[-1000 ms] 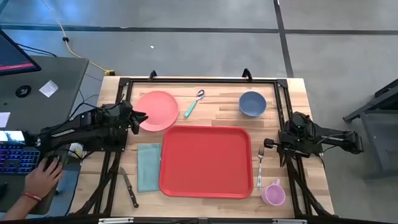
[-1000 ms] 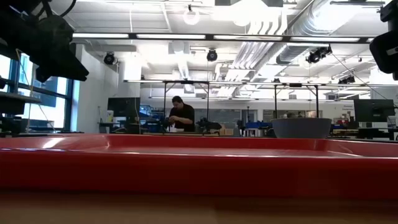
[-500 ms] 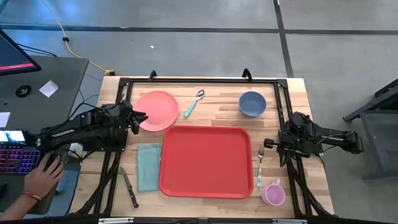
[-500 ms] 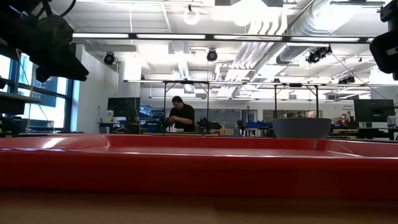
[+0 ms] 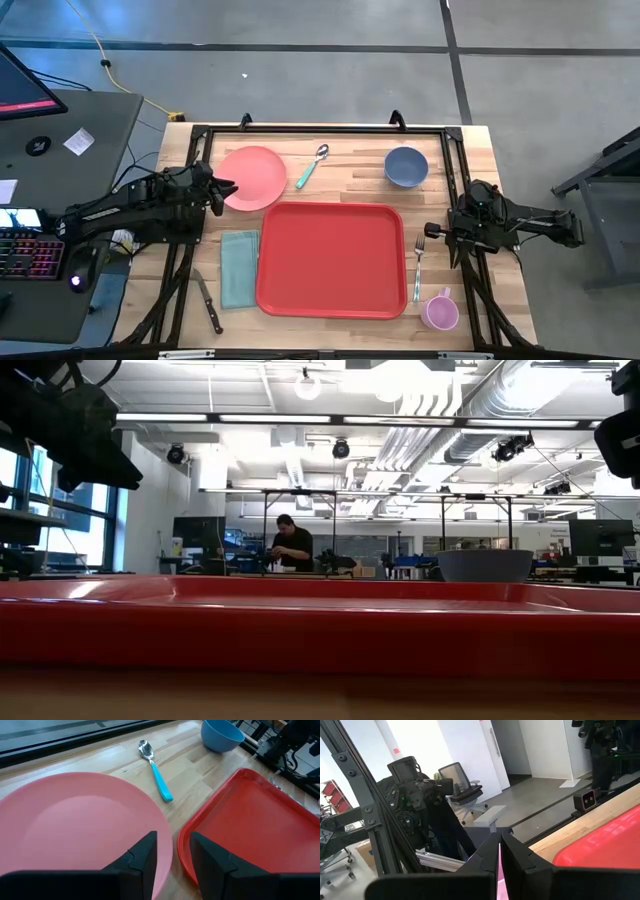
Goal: Set up tray
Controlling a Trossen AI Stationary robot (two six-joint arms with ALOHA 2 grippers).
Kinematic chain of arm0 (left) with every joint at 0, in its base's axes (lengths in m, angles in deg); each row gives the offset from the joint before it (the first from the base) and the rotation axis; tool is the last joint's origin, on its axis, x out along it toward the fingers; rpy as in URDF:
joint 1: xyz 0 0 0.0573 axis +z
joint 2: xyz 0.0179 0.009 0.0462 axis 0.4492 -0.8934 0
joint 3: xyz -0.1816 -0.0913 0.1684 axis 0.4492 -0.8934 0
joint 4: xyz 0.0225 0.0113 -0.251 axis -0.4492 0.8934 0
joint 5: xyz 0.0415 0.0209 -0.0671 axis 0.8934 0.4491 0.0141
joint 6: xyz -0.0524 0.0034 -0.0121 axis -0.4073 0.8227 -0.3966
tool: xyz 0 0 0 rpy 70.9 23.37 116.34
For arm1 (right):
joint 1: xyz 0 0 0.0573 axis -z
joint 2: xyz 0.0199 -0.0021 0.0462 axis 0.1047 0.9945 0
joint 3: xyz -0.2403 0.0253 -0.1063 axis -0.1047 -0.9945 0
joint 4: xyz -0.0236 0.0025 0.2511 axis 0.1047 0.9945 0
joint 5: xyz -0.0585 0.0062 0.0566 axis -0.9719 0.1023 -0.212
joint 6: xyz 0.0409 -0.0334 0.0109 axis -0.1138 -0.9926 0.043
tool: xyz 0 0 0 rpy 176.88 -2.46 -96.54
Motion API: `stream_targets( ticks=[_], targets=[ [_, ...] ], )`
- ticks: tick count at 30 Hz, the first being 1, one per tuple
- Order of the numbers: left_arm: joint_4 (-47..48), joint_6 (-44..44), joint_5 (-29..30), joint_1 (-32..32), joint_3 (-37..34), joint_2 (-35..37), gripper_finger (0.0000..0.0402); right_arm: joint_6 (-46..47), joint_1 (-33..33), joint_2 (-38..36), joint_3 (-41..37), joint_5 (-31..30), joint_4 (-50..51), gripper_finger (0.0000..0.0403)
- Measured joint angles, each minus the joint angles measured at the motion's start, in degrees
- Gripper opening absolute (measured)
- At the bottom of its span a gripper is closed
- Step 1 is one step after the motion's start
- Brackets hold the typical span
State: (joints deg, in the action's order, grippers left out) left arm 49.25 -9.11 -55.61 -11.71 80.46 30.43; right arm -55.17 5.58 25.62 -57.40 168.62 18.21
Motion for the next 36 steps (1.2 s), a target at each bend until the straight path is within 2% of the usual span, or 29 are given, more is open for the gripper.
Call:
stream_targets(
  ticks=[36],
  targets=[
    [-0.9, 0.0, 0.4, 0.0, 0.0, 0.0, 0.0152, 0.0, 0.0, 0.0, 0.0, 0.0, 0.0, 0.0000]
  ],
)
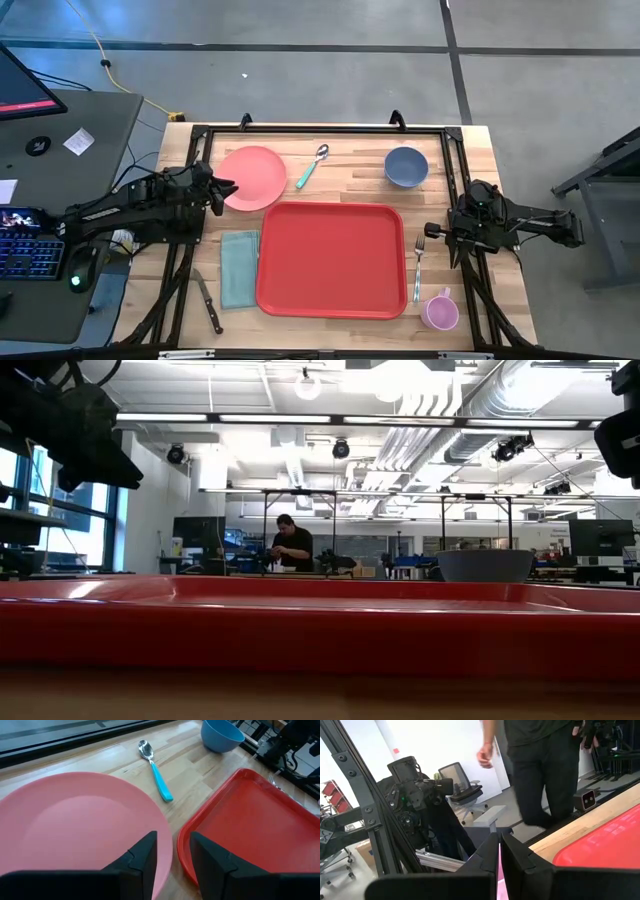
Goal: Set up tray
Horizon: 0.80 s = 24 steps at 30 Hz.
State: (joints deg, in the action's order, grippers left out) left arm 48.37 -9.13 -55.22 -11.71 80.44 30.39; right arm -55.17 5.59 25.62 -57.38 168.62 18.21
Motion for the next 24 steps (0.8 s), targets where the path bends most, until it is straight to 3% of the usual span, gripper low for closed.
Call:
stream_targets(
  ticks=[15, 19, 24],
  targets=[
    [-9.4, 0.0, 2.7, 0.0, 0.0, 0.0, 0.0152, 0.0, 0.0, 0.0, 0.0, 0.2, 0.0, 0.0000],
    [-11.8, -3.5, 0.4, 0.0, 0.0, 0.0, 0.0152, -2.0, 0.0, 0.0, 0.0, 8.6, -0.2, 0.0000],
    [-12.5, -10.6, -3.6, 0.0, 0.0, 0.0, 0.0152, -3.0, 0.1, 0.0, 0.0, 7.5, -1.1, 0.0000]
  ],
)
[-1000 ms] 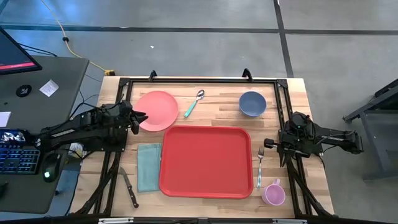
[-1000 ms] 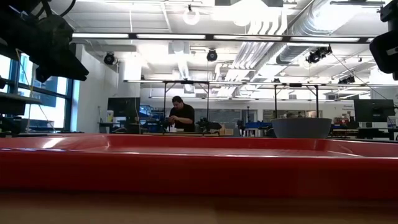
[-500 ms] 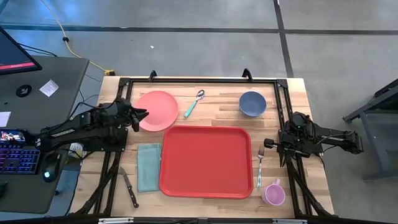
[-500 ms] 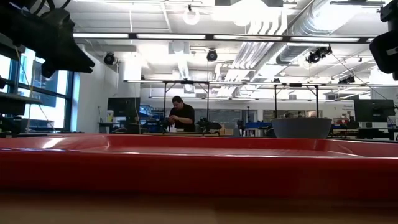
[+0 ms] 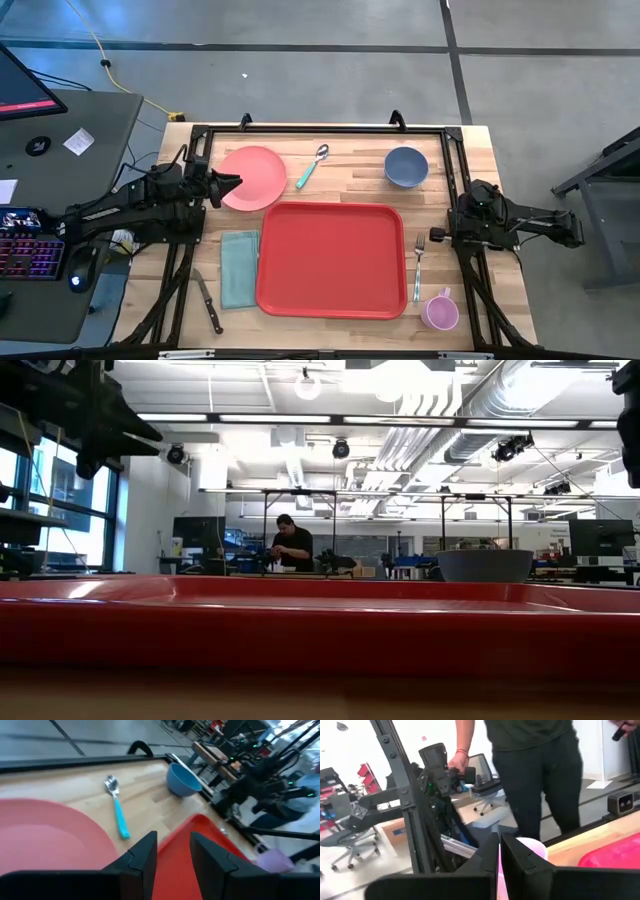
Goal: Set up tray
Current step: Put the pink plate on the red tray
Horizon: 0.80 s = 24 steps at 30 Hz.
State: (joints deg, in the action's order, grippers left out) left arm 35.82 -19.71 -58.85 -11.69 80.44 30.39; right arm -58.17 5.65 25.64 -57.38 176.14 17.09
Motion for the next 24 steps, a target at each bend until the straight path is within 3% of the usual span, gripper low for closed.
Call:
stream_targets(
  ticks=[2, 7, 10, 14, 19, 24],
  targets=[
    [0.1, -1.9, -0.1, 0.0, 0.0, 0.0, 0.0152, -1.7, 0.0, 0.0, 0.0, -10.0, -1.2, 0.0000],
    [0.0, -4.6, 2.3, 0.0, 0.0, 0.0, 0.0152, -2.0, 0.0, 0.0, 0.0, -52.6, -1.9, 0.0000],
    [-0.5, -4.6, 4.2, 0.0, 0.0, 0.0, 0.0152, -3.0, 0.0, 0.0, 0.0, -70.2, -1.9, 0.0000],
    [-0.4, -6.4, 4.4, 0.0, 0.0, 0.0, 0.0152, -5.6, 0.0, 0.0, 0.0, -86.2, -1.9, 0.0000],
    [-0.4, -11.7, 4.3, 0.0, 0.0, 0.0, 0.0152, -10.3, 0.0, 0.0, 0.0, -95.6, -1.9, 0.0000],
    [-1.5, -26.5, 3.1, 0.0, 0.0, 0.0, 0.0152, -38.1, 0.0, 0.2, 0.0, -110.3, -3.4, 0.0000]
  ],
)
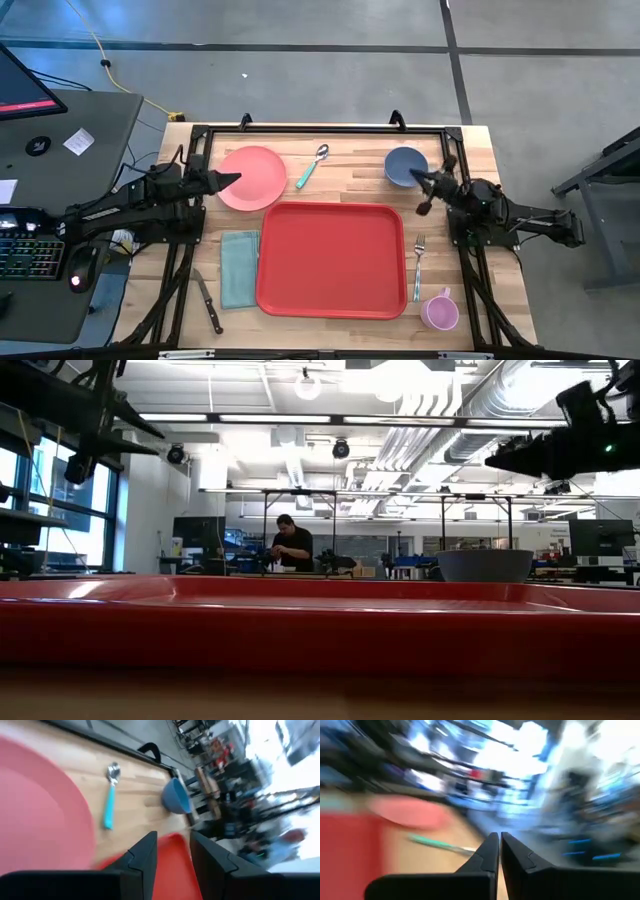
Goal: Set up tray
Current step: Put the pink plate on the red tray
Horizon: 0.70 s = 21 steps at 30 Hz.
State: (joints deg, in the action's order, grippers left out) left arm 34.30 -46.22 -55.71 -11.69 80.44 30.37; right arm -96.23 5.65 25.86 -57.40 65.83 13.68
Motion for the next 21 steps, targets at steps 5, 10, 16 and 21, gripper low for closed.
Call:
stream_targets(
  ticks=[5, 10, 16, 21],
  targets=[
    [-10.2, -3.6, -4.2, 0.0, 0.0, 0.0, 0.0152, -15.8, 0.0, 0.0, 0.0, -10.0, -2.3, 0.0000],
    [-32.3, -3.3, -2.3, 0.0, 0.0, -2.3, 0.0152, -17.0, 0.8, 0.0, 0.0, -9.7, -6.4, 0.0000],
    [-33.4, 3.6, -4.8, 0.0, 8.0, -13.9, 0.0138, -2.1, 2.3, 0.4, 0.5, -3.7, -33.1, 0.0000],
    [-31.1, 12.5, -8.3, 0.2, 17.0, -28.3, 0.0106, 9.6, 3.4, 0.6, 2.1, -12.6, -53.0, 0.0000]
  ],
)
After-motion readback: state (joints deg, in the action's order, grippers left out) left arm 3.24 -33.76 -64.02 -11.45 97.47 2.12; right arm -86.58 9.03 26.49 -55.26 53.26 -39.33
